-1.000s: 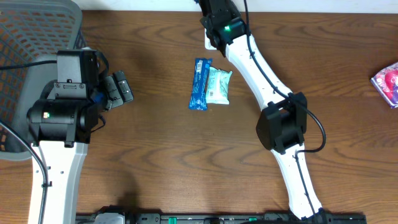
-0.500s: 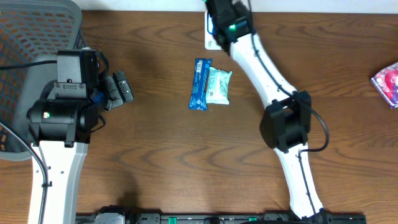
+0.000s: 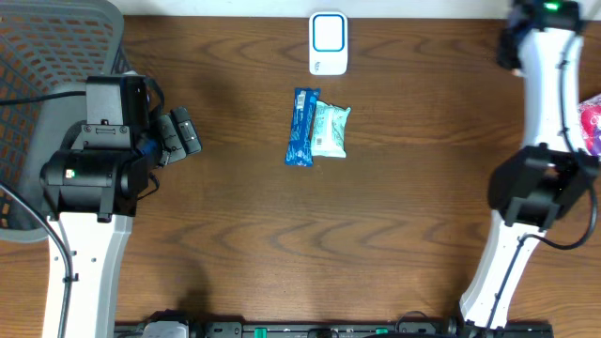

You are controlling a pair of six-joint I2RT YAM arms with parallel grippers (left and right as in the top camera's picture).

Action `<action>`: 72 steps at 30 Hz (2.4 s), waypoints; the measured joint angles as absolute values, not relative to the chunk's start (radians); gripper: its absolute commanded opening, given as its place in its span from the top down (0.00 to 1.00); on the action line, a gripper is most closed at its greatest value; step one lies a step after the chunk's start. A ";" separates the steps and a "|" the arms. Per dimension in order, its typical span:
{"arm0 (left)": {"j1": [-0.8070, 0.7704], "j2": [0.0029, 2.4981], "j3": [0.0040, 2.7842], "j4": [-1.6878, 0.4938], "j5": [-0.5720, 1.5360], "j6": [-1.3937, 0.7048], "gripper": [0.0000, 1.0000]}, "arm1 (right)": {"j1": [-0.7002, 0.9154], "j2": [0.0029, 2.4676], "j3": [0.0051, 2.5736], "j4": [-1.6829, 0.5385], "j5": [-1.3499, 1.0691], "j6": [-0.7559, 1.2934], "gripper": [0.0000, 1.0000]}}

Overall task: Scan the item barcode
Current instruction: 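Carry the orange packet right and place it beside the Carefree pack, then move the right gripper left and grasp the mint-green tissue pack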

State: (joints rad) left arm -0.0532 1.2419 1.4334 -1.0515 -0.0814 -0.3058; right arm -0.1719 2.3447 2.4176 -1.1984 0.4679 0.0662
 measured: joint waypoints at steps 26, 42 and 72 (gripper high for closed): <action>-0.053 1.242 1.433 -1.051 -0.081 -0.306 0.02 | -0.436 2.350 2.084 -0.778 0.344 0.160 0.12; -0.053 1.242 1.433 -1.051 -0.081 -0.306 0.02 | -0.341 2.036 2.080 -1.087 -0.232 0.141 0.01; -0.053 1.242 1.433 -1.051 -0.081 -0.306 0.02 | 0.222 2.434 2.082 -1.220 -0.554 0.179 0.22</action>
State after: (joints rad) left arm -0.0532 1.2419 1.4334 -1.0512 -0.0814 -0.3058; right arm 0.2218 2.4336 2.0819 -1.2201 -0.5541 0.1787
